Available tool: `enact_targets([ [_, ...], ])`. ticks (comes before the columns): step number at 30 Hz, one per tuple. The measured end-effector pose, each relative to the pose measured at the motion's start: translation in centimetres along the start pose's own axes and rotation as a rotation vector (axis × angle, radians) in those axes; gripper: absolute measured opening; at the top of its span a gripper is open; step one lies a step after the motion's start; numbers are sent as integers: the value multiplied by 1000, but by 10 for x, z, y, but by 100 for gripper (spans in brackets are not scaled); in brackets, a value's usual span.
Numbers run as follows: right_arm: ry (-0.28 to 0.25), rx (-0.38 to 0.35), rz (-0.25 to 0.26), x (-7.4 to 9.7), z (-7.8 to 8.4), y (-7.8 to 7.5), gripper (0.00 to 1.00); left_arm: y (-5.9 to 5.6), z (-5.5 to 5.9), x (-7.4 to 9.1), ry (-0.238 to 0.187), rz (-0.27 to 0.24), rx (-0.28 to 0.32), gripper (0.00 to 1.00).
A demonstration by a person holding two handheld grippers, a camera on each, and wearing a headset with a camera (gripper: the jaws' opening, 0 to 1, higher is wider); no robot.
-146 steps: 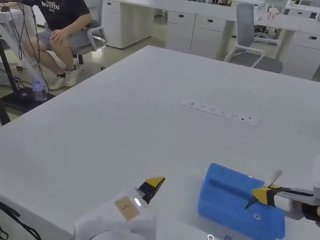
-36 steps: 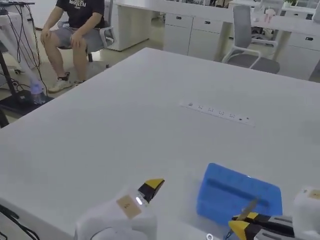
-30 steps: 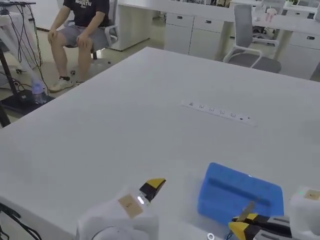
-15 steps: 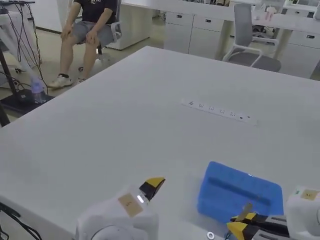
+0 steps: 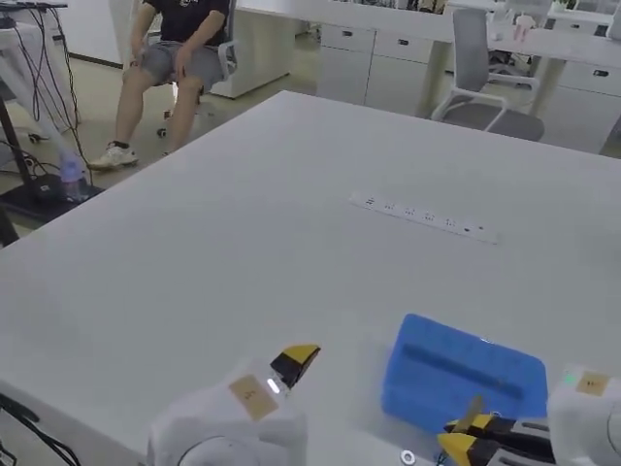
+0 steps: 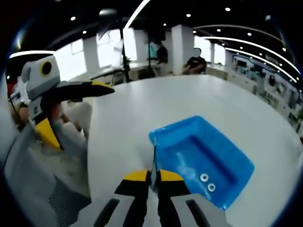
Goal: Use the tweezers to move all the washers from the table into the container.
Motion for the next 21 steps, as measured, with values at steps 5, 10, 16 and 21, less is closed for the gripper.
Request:
enact_targets([
  [5,-53,-56,9,11,-8,-4,3,0,0,0,-2,2,-1,88],
  [10,-110,-107,23,23,-23,-7,3,0,-1,0,-13,0,9,88],
  [16,-133,-118,16,32,-40,-11,3,-1,-1,0,-14,2,10,88],
  [21,-165,-113,32,34,-55,-20,3,-1,-2,0,-13,1,10,88],
])
Point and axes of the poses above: the centre of the closed fingertips' face, and the gripper's own axes: x roughly backward along the fingers, y roughly to its left, z roughly out of its underside, the point moved 9 cm from there along x, roughly backward along the fingers, and after that the axes turned 8 degrees about -y, right-handed, at the moved point
